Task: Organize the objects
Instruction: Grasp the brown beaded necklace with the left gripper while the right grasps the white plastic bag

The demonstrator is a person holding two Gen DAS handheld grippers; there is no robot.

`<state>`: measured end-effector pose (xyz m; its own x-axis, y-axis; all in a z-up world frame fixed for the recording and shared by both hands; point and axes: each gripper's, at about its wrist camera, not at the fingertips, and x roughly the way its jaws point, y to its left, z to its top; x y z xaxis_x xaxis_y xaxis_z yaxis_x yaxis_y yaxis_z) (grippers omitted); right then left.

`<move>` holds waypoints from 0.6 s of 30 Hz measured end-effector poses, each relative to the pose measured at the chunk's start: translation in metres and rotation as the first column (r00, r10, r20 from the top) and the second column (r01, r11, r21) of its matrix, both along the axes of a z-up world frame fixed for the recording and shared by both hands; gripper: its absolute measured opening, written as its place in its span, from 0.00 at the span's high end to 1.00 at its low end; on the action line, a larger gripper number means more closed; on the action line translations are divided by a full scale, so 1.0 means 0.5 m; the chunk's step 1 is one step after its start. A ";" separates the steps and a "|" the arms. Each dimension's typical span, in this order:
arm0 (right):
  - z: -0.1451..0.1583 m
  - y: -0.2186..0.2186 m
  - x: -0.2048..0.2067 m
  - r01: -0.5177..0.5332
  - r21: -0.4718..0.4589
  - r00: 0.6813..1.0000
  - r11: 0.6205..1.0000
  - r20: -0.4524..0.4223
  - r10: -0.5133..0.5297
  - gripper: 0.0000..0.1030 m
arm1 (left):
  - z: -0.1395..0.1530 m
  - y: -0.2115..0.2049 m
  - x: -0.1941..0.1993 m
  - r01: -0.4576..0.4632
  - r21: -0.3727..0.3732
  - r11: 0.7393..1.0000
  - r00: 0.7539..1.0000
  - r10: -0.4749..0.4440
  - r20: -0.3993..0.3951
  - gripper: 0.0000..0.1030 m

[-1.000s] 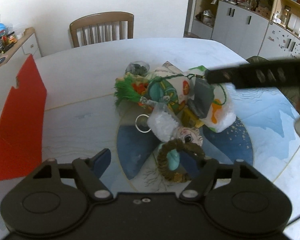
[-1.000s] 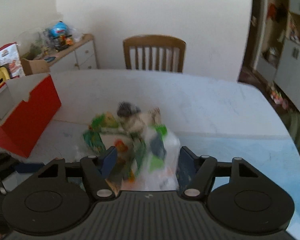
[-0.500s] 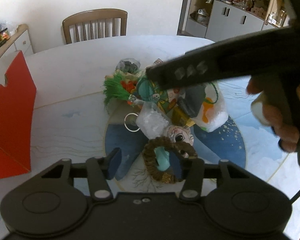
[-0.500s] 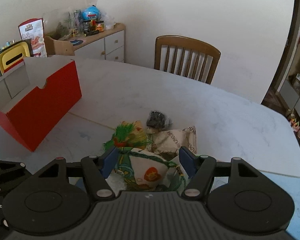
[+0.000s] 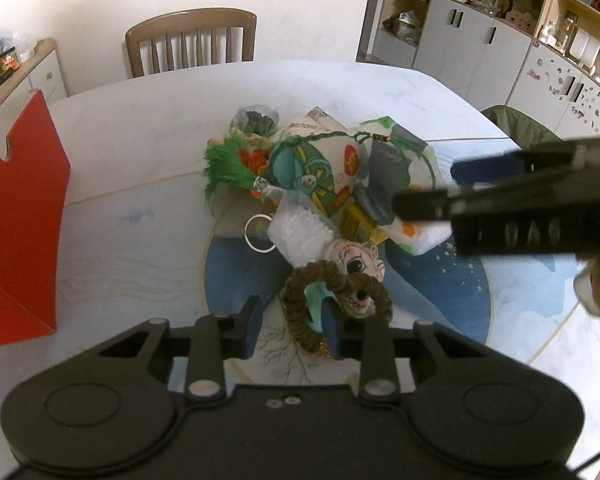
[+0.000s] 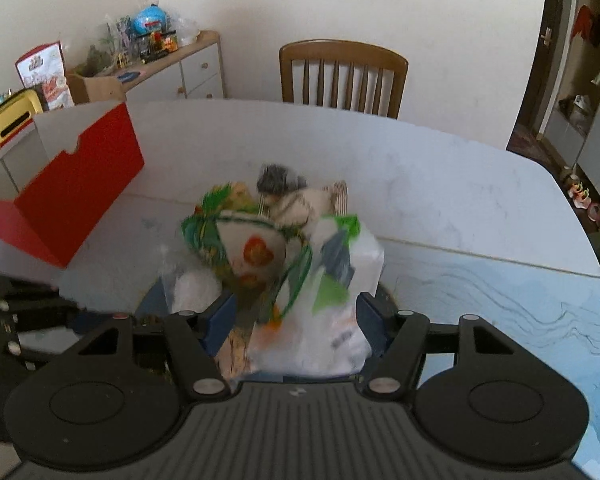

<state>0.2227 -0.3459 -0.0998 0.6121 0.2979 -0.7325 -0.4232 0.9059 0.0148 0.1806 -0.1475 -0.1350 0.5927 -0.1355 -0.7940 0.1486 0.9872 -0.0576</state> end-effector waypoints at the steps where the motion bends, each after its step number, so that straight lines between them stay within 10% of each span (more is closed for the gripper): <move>1: -0.008 0.000 -0.003 0.000 -0.004 1.000 1.000 -0.010 0.000 0.37 | 0.000 -0.001 0.001 -0.002 0.002 1.000 1.000 0.002 -0.001 0.75; 11: -0.024 -0.011 -0.013 0.044 -0.052 0.999 0.998 0.010 -0.044 0.74 | 0.016 -0.004 -0.004 -0.029 -0.011 1.000 1.000 0.029 -0.002 0.94; 18: 0.023 -0.049 -0.040 0.076 0.043 0.997 0.996 0.014 -0.077 0.79 | 0.057 0.009 -0.015 -0.061 -0.031 0.998 0.998 0.061 0.014 0.94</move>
